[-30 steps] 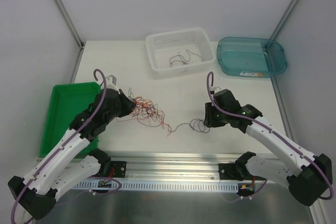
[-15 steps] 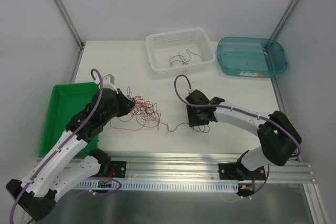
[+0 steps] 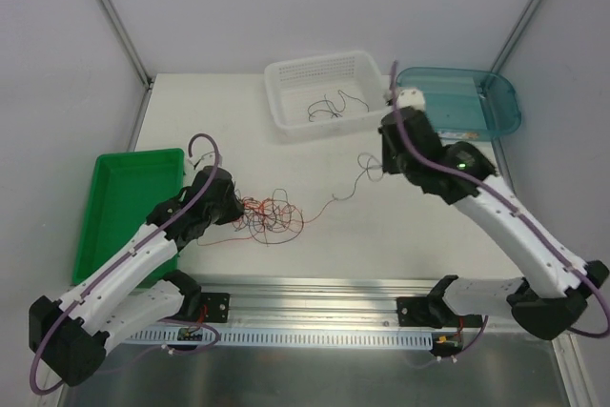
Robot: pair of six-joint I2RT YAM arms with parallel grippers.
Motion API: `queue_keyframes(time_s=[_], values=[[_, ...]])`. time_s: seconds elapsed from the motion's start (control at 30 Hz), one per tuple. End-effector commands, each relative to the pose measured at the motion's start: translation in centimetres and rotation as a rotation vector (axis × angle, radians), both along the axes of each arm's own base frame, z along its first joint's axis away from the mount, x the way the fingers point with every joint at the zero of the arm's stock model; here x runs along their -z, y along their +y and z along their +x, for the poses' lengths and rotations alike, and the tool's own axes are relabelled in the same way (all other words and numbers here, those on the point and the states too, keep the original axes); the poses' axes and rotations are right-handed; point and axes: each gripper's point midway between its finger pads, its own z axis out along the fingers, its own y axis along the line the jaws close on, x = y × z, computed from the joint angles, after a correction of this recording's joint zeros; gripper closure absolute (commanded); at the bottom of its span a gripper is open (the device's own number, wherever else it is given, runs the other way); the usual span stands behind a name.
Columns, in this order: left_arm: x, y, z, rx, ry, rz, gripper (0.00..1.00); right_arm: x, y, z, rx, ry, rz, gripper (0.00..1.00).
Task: Untangle the cables
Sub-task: Untie the cable, then place the cable in the bin.
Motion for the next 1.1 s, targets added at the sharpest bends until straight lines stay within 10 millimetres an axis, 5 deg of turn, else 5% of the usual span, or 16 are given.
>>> queue_keyframes(time_s=[0.0, 0.17, 0.37, 0.77, 0.8, 0.87, 0.93, 0.97, 1.0, 1.07], values=[[1.5, 1.2, 0.3, -0.028, 0.024, 0.070, 1.00, -12.7, -5.4, -1.2, 0.006, -0.264, -0.038, 0.99], [2.9, 1.6, 0.1, -0.029, 0.064, 0.113, 1.00, -21.7, -2.9, -0.8, -0.134, -0.575, 0.188, 0.99], [4.0, 0.8, -0.3, 0.031, 0.114, 0.113, 1.00, -22.5, -0.1, 3.6, -0.167, -0.610, 0.201, 0.99], [2.8, -5.8, -1.4, 0.262, 0.149, -0.166, 1.00, -15.7, 7.5, 17.6, -0.262, -0.559, 0.310, 0.99], [2.7, -6.2, -1.3, 0.272, 0.144, -0.182, 1.00, -13.3, 8.1, 19.6, -0.257, -0.524, 0.301, 0.99], [2.3, -6.7, -1.4, 0.288, 0.143, -0.210, 1.00, -12.9, 9.0, 21.8, -0.259, -0.533, 0.320, 0.99], [2.1, -7.2, -1.4, 0.303, 0.140, -0.229, 1.00, -8.7, 9.9, 25.0, -0.247, -0.470, 0.292, 0.99], [2.2, -7.3, -1.5, 0.306, 0.147, -0.234, 1.00, -9.4, 10.0, 26.2, -0.241, -0.491, 0.299, 0.99], [2.0, -7.6, -1.4, 0.311, 0.141, -0.244, 1.00, -5.8, 10.7, 28.0, -0.233, -0.435, 0.280, 0.99], [2.1, -7.9, -1.6, 0.318, 0.150, -0.255, 1.00, -4.2, 10.7, 30.1, -0.208, -0.409, 0.288, 0.91]])
